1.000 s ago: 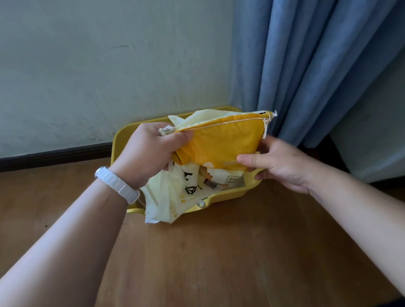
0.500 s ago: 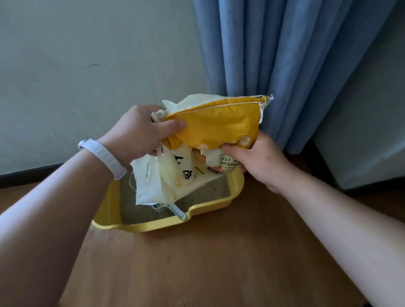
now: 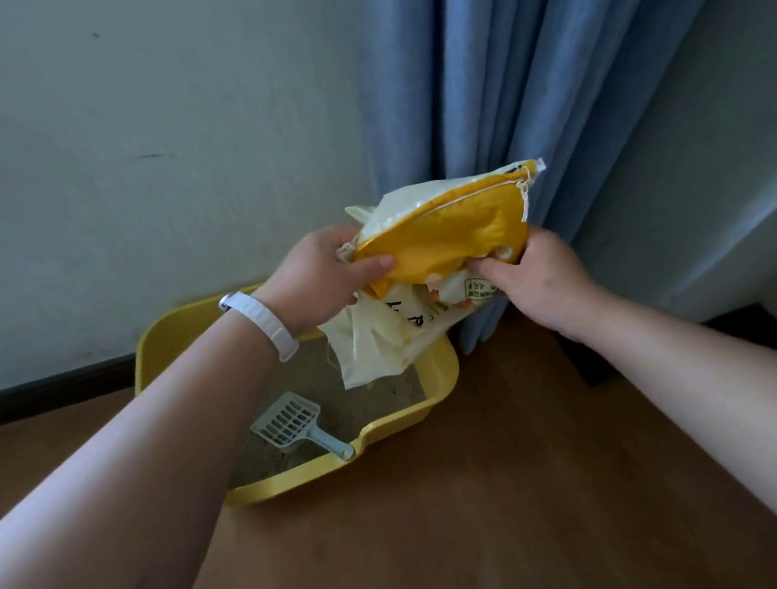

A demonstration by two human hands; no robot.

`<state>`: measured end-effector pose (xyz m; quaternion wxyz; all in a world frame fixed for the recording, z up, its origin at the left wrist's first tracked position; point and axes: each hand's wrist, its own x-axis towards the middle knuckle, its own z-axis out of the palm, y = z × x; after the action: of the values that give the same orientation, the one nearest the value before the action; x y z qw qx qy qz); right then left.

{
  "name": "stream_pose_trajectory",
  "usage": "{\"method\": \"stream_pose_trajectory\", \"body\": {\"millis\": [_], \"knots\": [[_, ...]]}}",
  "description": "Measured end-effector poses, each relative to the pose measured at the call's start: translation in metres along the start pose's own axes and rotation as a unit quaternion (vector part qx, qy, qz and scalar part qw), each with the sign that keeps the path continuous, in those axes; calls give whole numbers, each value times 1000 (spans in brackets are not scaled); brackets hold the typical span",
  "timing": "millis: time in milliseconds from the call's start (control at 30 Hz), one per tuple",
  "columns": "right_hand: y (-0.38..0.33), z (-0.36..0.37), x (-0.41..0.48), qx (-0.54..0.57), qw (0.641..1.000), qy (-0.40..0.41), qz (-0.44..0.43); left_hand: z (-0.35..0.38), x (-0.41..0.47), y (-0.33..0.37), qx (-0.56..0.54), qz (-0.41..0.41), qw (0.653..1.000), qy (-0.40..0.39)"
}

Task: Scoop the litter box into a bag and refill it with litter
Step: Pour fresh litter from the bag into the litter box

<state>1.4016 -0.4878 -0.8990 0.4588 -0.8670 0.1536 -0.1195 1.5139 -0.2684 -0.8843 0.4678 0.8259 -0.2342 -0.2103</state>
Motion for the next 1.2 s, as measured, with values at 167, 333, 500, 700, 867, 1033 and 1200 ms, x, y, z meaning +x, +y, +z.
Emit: {"method": "stream_pose_trajectory", "body": {"millis": [167,333,500,700,867,1033,1200], "knots": [[2,-6,2,-20,999,41,-10,1,6,-11,-85,3,996,-12],[7,-5,10,-29,998,43,-19,3,12,-21,-122,-1,992,-19],[9,-3,23,-33,999,28,-26,6,20,-27,-122,-7,992,-14],[11,-5,31,-35,999,19,-38,11,25,-28,-123,1,992,-4],[7,-10,32,-33,998,24,-44,17,25,-30,-155,17,988,5],[2,-14,31,-46,997,27,-49,20,24,-32,-187,33,982,9],[-9,-18,31,-58,995,40,-64,20,23,-30,-205,51,977,18]]}}
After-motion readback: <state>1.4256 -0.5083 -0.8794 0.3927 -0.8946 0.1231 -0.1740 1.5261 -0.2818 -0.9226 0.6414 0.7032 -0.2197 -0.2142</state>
